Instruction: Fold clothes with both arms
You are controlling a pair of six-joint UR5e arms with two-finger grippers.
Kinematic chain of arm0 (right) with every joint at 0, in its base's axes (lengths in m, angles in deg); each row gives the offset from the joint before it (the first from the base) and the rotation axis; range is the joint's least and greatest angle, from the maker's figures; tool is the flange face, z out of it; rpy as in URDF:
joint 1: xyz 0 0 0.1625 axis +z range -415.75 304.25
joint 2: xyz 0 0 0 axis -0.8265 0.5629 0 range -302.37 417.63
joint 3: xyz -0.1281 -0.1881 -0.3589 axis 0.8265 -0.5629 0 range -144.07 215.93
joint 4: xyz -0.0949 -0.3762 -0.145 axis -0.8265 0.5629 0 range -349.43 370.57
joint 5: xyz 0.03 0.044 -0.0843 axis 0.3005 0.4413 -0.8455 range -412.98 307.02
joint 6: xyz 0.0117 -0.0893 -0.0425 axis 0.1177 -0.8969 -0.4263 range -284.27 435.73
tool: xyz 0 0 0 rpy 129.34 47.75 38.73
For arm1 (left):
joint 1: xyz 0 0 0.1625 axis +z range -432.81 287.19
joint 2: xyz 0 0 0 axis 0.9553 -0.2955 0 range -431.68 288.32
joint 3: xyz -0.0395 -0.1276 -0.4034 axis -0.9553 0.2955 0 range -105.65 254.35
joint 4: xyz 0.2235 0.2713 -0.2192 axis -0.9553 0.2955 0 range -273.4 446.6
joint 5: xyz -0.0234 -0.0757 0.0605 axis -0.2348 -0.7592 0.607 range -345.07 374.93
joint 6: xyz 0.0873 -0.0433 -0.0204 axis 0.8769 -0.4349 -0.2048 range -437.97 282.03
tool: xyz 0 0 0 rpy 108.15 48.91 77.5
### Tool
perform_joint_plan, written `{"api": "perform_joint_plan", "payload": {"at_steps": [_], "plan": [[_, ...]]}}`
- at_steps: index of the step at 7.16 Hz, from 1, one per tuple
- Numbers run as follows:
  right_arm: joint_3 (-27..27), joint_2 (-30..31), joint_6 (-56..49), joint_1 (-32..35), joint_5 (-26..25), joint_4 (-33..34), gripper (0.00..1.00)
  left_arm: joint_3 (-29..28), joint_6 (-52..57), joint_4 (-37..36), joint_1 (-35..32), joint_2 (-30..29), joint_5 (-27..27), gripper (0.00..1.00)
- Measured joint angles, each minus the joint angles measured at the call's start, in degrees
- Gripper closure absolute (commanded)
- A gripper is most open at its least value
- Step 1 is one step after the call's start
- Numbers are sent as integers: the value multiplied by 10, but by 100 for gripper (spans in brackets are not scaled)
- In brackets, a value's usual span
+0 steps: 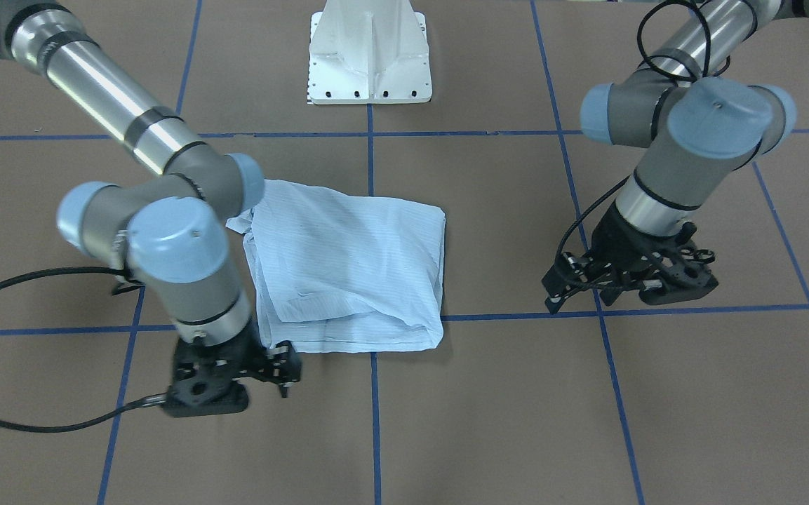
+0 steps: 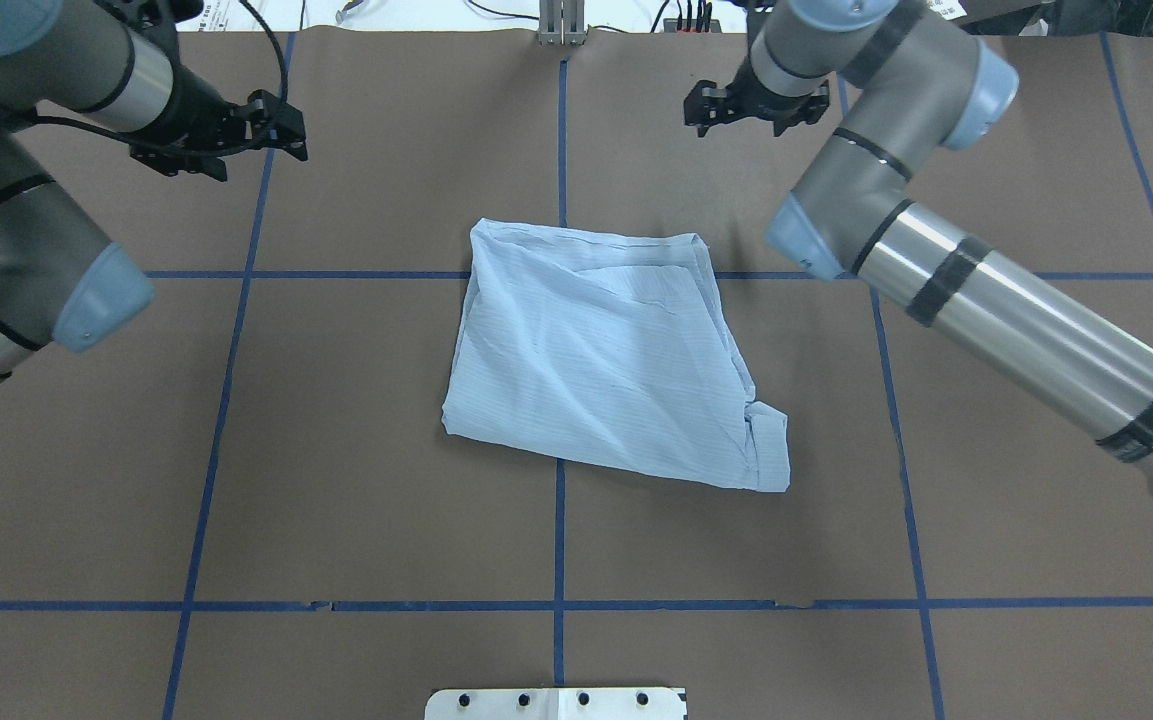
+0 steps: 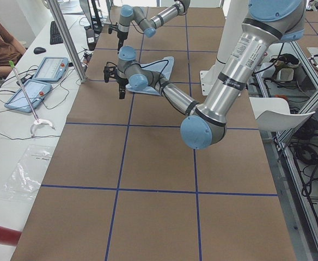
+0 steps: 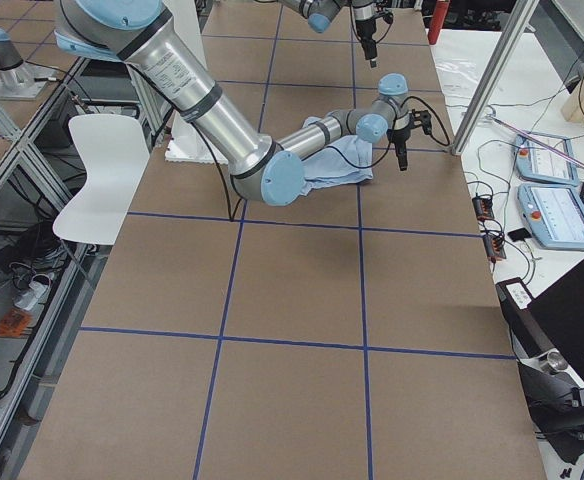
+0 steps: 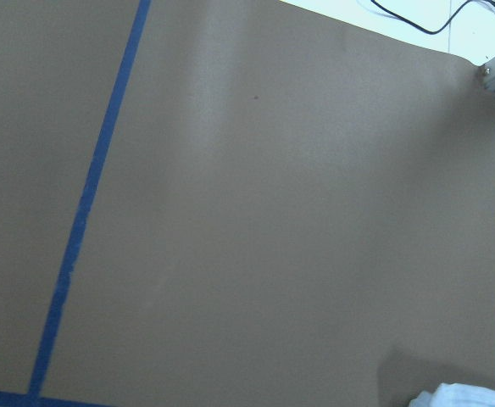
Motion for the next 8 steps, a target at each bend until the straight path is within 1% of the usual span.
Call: {"api": "perform_joint_plan", "payload": {"at_steps": [1,2,3,4,5,6,7,8], "plan": [[39,47,-59,37,32,20,0,29,62,-1,-25,45,-7,0],[79,92,-121,69,54,46,0,43,144,-1,-63,87,-18,0],[122,141,-186,100,76,77,0,45,245,-2,-112,123,-33,0],[160,193,-250,133,104,101,0,36,348,-10,-165,148,-43,0],[188,244,-312,173,135,115,0,21,445,-22,-210,164,-47,0],[202,291,-370,218,171,122,0,4,524,-29,-249,182,-49,0],[209,333,-409,253,198,122,0,-6,561,-29,-280,199,-59,0],[214,367,-427,272,209,117,0,-9,572,-26,-295,210,-78,0]]}}
